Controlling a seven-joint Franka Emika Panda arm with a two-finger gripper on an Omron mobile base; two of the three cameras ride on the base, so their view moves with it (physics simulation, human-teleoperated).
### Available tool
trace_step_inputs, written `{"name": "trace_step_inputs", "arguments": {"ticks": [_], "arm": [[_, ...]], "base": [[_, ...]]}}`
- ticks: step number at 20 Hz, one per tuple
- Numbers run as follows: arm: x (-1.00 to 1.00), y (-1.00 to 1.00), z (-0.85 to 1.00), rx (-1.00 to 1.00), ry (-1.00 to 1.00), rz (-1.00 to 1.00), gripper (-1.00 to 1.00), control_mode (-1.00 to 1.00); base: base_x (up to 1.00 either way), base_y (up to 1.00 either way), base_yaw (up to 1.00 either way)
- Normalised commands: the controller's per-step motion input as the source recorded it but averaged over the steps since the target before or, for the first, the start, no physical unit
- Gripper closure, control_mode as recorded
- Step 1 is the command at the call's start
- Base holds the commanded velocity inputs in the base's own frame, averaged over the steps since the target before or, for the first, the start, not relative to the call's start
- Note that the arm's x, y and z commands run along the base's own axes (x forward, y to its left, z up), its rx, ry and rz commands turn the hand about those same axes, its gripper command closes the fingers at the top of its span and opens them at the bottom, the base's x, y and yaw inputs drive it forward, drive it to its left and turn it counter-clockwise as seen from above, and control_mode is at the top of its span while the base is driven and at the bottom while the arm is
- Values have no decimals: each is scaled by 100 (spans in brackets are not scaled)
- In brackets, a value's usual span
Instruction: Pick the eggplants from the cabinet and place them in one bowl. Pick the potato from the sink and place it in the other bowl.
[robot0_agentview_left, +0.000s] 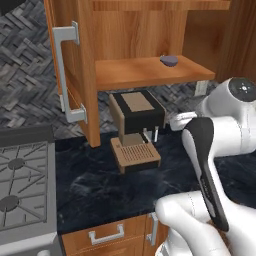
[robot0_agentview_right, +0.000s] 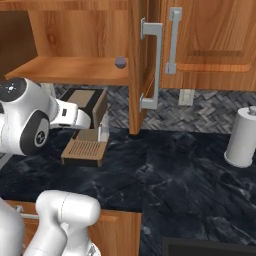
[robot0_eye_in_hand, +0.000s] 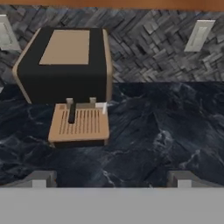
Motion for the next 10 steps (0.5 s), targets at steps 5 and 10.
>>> {"name": "trace_step_inputs", "arguments": {"ticks": [5, 10], "arm": [[-22, 0, 61, 12, -17, 0, -100, -100], [-20, 0, 88, 0, -4, 0, -100, -100]], "base": [[0, 0, 0], [0, 0, 0]]}}
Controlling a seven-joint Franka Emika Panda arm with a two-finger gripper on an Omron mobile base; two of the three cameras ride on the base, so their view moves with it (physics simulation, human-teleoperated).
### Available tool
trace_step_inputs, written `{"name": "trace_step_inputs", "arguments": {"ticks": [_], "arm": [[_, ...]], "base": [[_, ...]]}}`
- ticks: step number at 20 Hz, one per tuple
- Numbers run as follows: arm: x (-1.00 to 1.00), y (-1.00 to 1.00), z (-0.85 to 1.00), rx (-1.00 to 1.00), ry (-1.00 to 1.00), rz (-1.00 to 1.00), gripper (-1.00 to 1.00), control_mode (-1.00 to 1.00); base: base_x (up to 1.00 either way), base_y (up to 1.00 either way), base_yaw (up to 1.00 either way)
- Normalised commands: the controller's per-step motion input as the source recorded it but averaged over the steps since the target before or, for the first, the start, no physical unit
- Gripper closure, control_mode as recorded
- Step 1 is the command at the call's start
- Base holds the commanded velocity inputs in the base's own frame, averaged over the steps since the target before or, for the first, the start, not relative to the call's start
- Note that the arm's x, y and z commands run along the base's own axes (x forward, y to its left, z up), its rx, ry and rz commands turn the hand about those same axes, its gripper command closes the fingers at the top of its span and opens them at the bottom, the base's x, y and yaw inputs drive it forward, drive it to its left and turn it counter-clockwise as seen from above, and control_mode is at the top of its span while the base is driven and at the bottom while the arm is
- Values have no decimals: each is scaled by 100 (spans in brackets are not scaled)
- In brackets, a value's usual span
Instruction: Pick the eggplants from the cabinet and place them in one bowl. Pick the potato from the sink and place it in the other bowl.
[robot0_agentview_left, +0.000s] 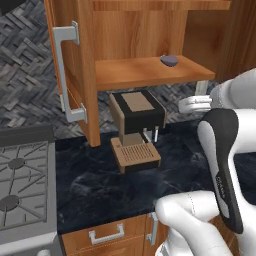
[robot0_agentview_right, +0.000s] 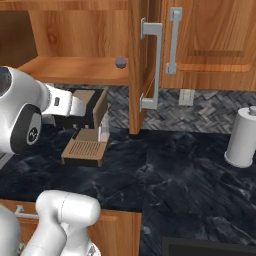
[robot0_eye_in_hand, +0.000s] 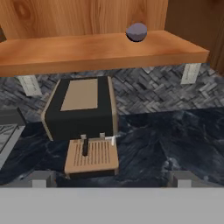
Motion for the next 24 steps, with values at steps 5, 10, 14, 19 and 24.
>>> {"name": "trace_step_inputs", "arguments": {"ticks": [5, 10, 14, 19, 24], "arm": [[-5, 4, 79, 0, 0, 0, -100, -100], [0, 8, 29, 0, 0, 0, -100, -100], [0, 1, 3, 0, 0, 0, -100, -100], [21, 0, -6, -1, 0, 0, -100, -100], [40, 0, -15, 0, -14, 0, -100, -100]], "base": [[0, 0, 0], [0, 0, 0], [0, 0, 0], [0, 0, 0], [0, 0, 0]]}}
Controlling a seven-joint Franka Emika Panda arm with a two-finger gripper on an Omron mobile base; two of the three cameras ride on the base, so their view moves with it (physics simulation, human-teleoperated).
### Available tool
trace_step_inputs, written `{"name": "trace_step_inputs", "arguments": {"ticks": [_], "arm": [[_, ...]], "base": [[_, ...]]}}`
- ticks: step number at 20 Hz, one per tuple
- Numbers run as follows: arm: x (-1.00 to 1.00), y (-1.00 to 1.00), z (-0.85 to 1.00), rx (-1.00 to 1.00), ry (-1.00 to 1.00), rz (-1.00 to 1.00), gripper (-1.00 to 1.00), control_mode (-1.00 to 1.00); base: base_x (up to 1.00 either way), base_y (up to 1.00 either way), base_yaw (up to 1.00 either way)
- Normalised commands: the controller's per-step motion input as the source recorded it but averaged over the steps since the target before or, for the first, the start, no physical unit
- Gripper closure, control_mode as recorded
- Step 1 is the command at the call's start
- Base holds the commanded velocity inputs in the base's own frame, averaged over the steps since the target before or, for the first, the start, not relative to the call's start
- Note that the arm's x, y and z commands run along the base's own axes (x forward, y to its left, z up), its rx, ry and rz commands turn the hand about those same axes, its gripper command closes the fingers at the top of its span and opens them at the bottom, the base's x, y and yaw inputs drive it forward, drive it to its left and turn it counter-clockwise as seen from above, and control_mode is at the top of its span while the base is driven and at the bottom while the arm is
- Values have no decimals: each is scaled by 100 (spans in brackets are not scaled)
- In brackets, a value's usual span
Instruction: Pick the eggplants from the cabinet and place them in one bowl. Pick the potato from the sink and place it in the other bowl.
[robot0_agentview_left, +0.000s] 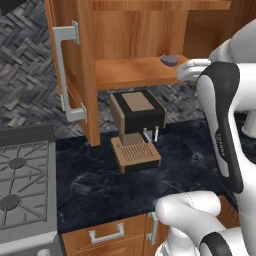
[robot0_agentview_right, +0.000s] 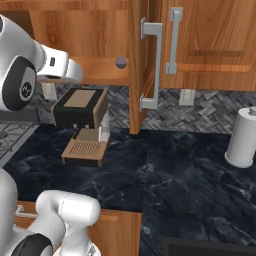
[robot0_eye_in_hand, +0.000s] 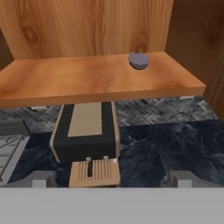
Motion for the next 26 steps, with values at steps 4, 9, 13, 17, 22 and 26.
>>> {"name": "trace_step_inputs", "arguments": {"ticks": [4, 9, 13, 17, 22, 26], "arm": [[63, 0, -4, 0, -8, 0, -100, -100], [60, 0, 12, -1, 4, 0, -100, -100], [57, 0, 30, -6, 16, 0, -100, -100], [65, 0, 6, -6, 11, 0, -100, -100], [48, 0, -4, -1, 1, 0, -100, -100], [43, 0, -13, 0, -8, 0, -100, -100]], "base": [[0, 0, 0], [0, 0, 0], [0, 0, 0], [0, 0, 0], [0, 0, 0], [0, 0, 0]]}}
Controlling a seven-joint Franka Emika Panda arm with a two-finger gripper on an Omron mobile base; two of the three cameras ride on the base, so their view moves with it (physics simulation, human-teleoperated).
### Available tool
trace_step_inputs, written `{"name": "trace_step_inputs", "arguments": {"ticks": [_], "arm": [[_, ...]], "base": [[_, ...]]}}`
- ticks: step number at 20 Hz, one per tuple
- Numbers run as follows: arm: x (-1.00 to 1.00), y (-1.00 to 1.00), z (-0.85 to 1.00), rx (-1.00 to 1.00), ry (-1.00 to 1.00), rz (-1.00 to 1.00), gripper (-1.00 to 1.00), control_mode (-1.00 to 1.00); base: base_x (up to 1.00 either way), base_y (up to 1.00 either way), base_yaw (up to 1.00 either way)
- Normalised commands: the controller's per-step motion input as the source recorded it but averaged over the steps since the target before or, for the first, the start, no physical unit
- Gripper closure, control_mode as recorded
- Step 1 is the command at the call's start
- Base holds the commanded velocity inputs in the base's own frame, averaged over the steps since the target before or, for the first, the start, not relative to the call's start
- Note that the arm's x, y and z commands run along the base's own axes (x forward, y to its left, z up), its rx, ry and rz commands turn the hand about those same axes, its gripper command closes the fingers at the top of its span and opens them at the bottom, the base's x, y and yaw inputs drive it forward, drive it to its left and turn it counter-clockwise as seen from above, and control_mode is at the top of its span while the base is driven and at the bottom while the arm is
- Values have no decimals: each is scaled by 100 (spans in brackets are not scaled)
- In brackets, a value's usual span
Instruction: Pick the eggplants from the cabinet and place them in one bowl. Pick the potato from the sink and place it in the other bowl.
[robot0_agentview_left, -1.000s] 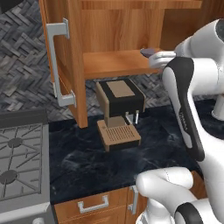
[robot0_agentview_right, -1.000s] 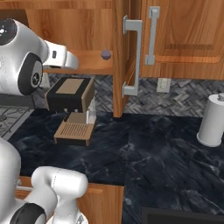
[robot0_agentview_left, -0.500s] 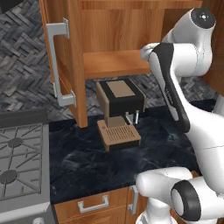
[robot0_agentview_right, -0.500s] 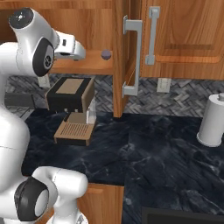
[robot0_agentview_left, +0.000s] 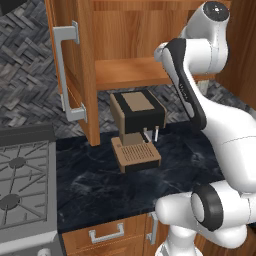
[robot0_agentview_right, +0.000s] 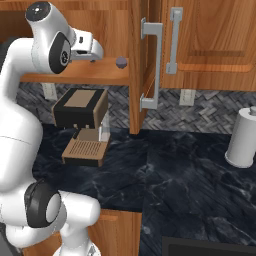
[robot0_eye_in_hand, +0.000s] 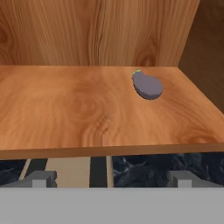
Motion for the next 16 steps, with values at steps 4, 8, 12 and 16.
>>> {"name": "trace_step_inputs", "arguments": {"ticks": [4, 8, 12, 16], "arm": [[44, 0, -6, 0, -3, 0, -100, -100], [33, 0, -7, 0, 0, 0, -100, -100], [46, -14, -7, 0, 0, 0, -100, -100], [47, -25, -4, 0, 0, 0, -100, -100]], "base": [[0, 0, 0], [0, 0, 0], [0, 0, 0], [0, 0, 0]]}}
